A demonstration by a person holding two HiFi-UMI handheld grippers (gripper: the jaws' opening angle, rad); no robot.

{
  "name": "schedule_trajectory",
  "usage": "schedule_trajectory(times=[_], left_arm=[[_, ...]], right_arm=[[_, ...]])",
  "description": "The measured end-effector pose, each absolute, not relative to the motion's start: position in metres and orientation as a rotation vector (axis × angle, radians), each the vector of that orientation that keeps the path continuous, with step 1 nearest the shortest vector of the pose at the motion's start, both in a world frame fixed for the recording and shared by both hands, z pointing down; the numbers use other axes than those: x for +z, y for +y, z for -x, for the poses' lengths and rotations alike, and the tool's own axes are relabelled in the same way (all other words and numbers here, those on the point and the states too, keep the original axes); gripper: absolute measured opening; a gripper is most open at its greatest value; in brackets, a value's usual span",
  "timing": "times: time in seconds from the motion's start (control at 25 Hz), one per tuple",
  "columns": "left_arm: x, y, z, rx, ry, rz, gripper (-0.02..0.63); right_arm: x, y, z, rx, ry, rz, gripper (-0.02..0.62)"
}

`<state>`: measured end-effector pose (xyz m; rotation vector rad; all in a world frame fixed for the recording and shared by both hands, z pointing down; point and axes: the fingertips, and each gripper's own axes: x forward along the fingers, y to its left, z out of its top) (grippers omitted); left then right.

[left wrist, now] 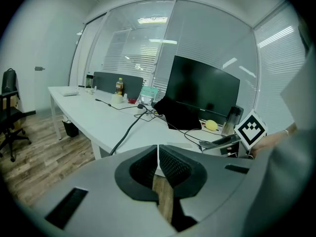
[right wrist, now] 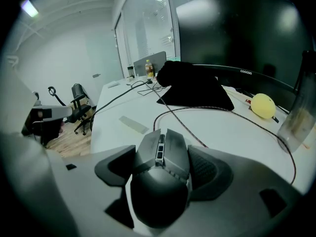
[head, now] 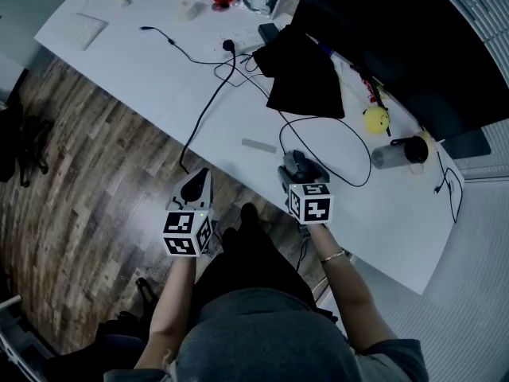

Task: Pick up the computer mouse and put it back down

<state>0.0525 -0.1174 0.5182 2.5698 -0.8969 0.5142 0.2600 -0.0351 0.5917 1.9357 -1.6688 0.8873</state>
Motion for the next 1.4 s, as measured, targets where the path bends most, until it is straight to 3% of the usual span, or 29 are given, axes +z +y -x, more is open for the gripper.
schedule_trajectory(times=[0.72,1.4], left_arm=[[0.504,-0.121,-0.054,0.464,-0.963,-2.573,0.029],[0.484,-0.139,-0.038,0.402,-1.143,-2.539,0.029]], right_arm=[[0.587,-0.036,-0.263,0.84,-1.671,-1.906,0.308],[0.506,-0.105,-0.223,0.676,-1.966,-1.795,0.308]])
